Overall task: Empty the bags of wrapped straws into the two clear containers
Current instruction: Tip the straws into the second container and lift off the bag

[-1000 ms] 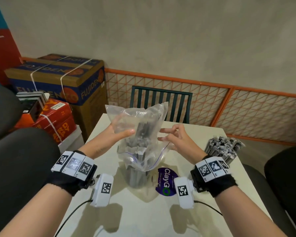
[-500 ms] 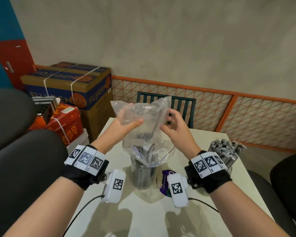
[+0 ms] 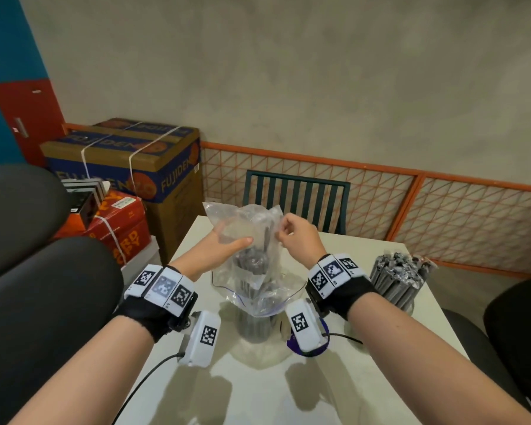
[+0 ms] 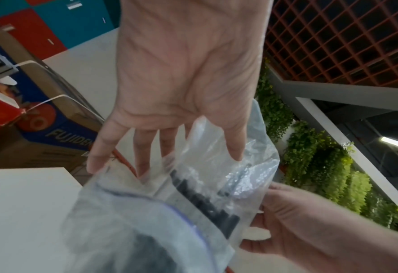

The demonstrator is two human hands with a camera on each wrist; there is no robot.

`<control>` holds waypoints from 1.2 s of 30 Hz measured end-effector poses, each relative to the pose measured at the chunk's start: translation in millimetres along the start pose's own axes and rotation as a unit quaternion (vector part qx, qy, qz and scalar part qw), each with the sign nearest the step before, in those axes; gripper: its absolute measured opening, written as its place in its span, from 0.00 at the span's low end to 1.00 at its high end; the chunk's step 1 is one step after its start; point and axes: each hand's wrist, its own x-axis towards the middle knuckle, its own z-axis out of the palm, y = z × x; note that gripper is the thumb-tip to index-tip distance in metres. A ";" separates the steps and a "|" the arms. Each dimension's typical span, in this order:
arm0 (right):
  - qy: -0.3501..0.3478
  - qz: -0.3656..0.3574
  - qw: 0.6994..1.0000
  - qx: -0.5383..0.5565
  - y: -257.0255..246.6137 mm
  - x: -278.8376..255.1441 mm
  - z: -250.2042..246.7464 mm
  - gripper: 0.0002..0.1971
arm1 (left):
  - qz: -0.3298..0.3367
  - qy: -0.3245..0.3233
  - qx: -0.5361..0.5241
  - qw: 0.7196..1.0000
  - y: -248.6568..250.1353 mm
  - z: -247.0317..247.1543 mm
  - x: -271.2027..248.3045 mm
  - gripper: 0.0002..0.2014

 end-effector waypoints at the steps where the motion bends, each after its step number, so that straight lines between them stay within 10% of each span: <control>1: 0.005 -0.007 1.000 -0.001 -2.6 2.1 -2.9 0.07 | 0.002 0.003 -0.004 1.000 -1.5 -1.1 0.3 0.34; 12: 0.088 -0.061 0.988 0.112 -21.2 -1.3 -30.4 0.02 | 0.116 0.077 -0.056 0.989 11.4 -12.3 9.1 0.32; 22: -0.011 -0.099 0.985 0.142 -29.2 2.3 -24.2 0.02 | 0.035 0.066 0.006 0.997 10.1 -7.5 8.7 0.13; 29: -0.014 -0.037 0.999 -0.017 -16.4 10.7 -0.6 0.05 | -0.003 0.055 0.039 0.998 -0.5 -11.8 11.0 0.22; 36: -0.025 -0.038 0.995 0.093 -21.5 12.5 -16.5 0.15 | 0.099 0.093 0.004 0.991 -0.5 -8.5 11.5 0.10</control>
